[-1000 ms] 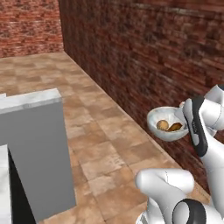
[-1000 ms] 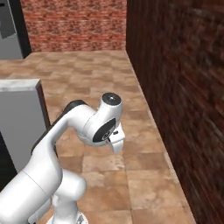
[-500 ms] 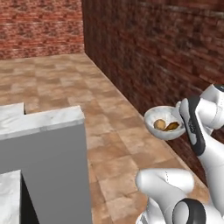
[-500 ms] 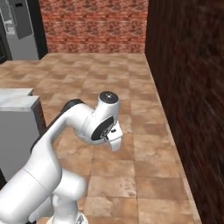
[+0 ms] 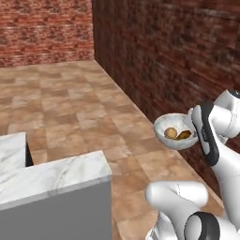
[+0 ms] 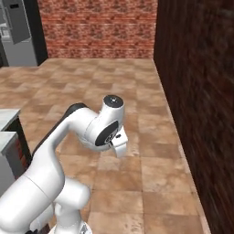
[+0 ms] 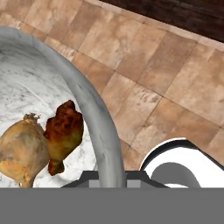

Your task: Pick the chicken drumstick and onion from their plates and place them in the bowl. Then put the bowl in the fridge.

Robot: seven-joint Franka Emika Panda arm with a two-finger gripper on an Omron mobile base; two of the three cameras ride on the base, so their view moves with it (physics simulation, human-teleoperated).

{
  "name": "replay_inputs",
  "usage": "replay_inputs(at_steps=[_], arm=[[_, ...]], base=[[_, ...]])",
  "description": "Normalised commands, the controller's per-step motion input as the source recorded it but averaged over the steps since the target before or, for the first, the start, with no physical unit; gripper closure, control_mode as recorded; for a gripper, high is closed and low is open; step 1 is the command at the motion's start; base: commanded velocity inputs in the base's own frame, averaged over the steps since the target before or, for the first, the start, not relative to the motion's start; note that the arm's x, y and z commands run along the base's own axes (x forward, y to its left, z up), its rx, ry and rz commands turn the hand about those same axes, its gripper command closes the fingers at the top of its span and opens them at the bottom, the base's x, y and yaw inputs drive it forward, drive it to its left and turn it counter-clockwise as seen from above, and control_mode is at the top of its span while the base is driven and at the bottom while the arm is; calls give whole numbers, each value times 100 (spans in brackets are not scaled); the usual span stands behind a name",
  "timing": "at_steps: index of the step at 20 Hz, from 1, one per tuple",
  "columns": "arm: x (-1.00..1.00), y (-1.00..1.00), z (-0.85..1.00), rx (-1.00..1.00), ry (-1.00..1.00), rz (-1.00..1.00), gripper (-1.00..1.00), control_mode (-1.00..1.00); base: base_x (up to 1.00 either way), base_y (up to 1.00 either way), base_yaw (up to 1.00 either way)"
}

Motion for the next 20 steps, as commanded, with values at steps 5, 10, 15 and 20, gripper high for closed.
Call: replay_inputs(at_steps=[5, 10, 15, 20], arm=[[0, 0, 0, 0, 0, 0, 100, 100], [0, 0, 0, 0, 0, 0, 100, 100], [0, 0, 0, 0, 0, 0, 100, 100], [0, 0, 0, 0, 0, 0, 100, 100]], base=[[92, -5, 5], [92, -4, 7], [92, -1, 10], [93, 0, 12]])
